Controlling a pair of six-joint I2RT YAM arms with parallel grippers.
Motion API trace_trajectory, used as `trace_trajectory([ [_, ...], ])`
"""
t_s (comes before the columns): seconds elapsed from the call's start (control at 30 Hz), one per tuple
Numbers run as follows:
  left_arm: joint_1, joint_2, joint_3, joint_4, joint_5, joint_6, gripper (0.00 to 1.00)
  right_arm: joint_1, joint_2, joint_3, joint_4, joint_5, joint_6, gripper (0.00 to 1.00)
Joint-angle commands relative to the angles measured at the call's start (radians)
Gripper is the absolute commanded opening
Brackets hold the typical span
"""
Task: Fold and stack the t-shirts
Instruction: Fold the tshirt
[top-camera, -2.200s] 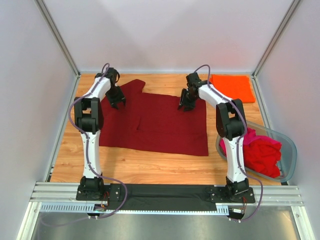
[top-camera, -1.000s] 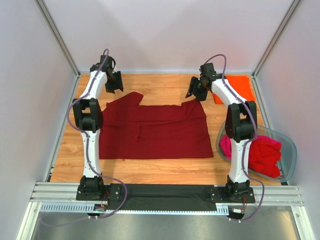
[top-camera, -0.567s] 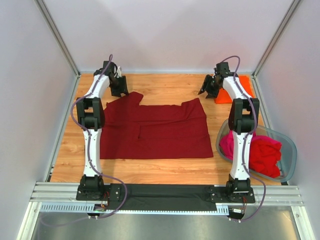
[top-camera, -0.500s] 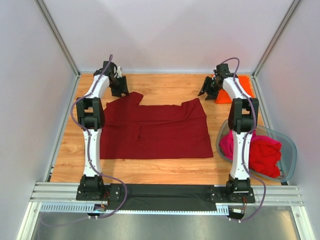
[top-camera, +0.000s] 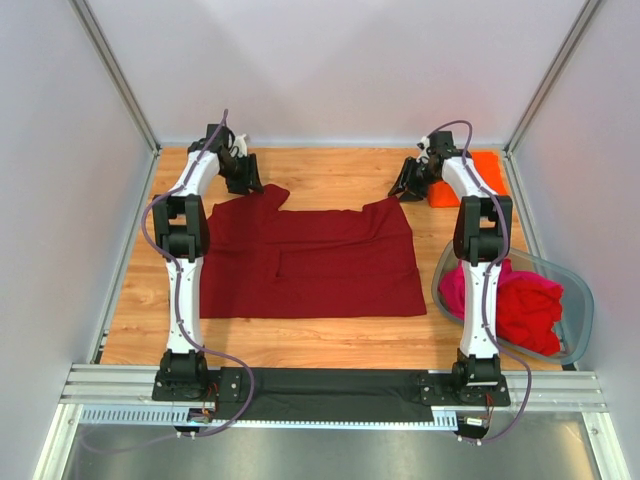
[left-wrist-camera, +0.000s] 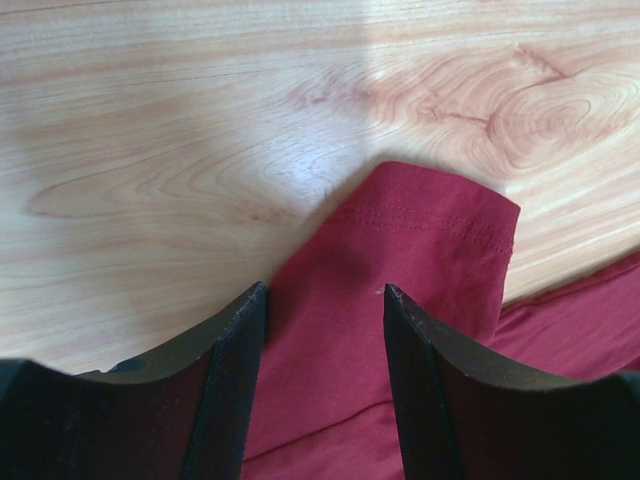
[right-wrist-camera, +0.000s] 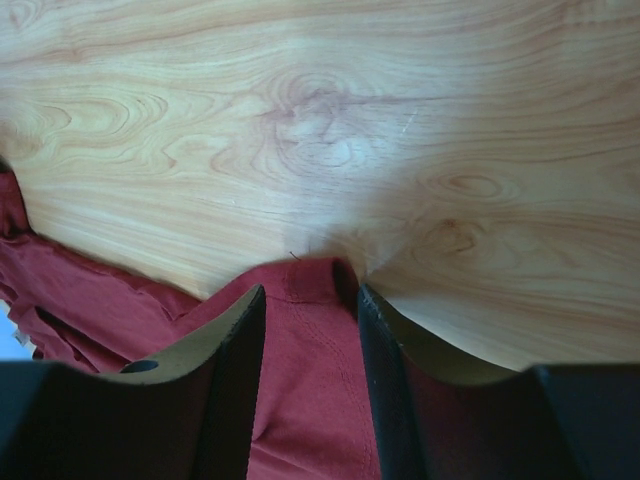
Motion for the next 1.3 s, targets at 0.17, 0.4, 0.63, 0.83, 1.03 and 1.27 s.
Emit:
trace_trajectory([
  [0.17, 0.0, -0.007, -0.013, -0.022, -0.003, 0.05, 0.5, 0.006, 0.051, 0.036, 0.015, -0.012, -0.011, 0.3],
  [0.4, 0.0, -0.046, 0.009, 0.029, -0.124, -0.037, 0.0, 0.006, 0.05, 0.056, 0.073, 0.008, 0.013, 0.0],
  [0.63, 0.0, -0.128, 0.001, 0.133, -0.248, -0.125, 0.0, 0.001, -0.074, -0.1, 0.306, 0.057, 0.019, 0.0],
  [0.83, 0.002, -0.154, -0.001, 0.148, -0.289, -0.133, 0.0, 0.001, -0.096, -0.13, 0.36, 0.055, -0.01, 0.0],
  [1.03, 0.002, -0.211, -0.059, 0.176, -0.335, -0.122, 0.0, -0.002, -0.15, -0.217, 0.47, 0.083, -0.024, 0.0],
  [1.27, 0.002, -0.254, -0.091, 0.17, -0.374, -0.087, 0.0, -0.008, -0.194, -0.294, 0.573, 0.091, -0.027, 0.0],
])
